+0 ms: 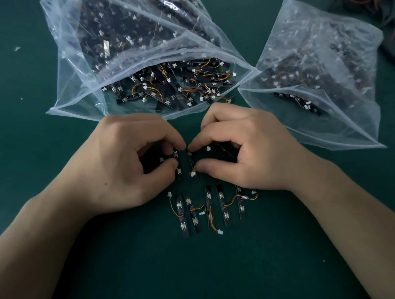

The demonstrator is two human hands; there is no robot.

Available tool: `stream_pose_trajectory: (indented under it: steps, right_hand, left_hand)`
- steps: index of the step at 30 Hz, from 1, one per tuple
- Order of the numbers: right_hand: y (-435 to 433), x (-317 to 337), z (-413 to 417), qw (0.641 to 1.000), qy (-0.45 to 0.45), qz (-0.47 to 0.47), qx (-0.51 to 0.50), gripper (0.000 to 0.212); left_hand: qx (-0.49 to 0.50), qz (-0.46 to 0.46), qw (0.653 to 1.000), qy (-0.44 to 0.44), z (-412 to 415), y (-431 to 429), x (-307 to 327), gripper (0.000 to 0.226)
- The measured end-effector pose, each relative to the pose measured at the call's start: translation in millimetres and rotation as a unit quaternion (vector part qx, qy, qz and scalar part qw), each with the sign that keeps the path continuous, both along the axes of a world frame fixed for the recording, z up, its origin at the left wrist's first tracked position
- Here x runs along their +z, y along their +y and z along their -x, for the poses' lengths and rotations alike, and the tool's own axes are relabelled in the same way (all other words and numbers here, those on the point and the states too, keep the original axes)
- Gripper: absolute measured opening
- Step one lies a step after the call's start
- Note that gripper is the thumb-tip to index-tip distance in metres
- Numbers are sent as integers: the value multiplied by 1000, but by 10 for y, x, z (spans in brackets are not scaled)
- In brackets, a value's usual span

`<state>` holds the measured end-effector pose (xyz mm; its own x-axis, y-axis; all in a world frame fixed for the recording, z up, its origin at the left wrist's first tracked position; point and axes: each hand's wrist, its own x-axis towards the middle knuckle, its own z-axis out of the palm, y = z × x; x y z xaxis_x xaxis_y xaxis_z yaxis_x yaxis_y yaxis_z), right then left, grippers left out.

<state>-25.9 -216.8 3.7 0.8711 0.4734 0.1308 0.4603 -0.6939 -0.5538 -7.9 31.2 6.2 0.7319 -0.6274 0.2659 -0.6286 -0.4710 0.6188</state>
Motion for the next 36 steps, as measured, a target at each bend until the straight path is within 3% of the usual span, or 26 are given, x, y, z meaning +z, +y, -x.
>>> stream_pose_trajectory:
  steps: [6,12,21,27,36]
  right_hand:
    - [-2,-10,-12,1000,6,-28,12,22]
    - [-57,-44,-29,998,23,-66,1,47]
    - [-47,-66,-31,999,-8,-46,-2,21]
    - [-154,-22,-22,999,7,-43,12,34]
    - [-167,-18,-27,999,3,-39,9,15]
  left_hand:
    - [-3,-1,1000,5,1,-17,-25,16]
    - [7,1,1000,11,-1,-9,-36,17]
    - [13,7,1000,3,-3,-29,-66,9]
    - [13,-5,1000,12,24,-35,-70,16]
    - [16,-18,1000,19,38,-28,-49,24]
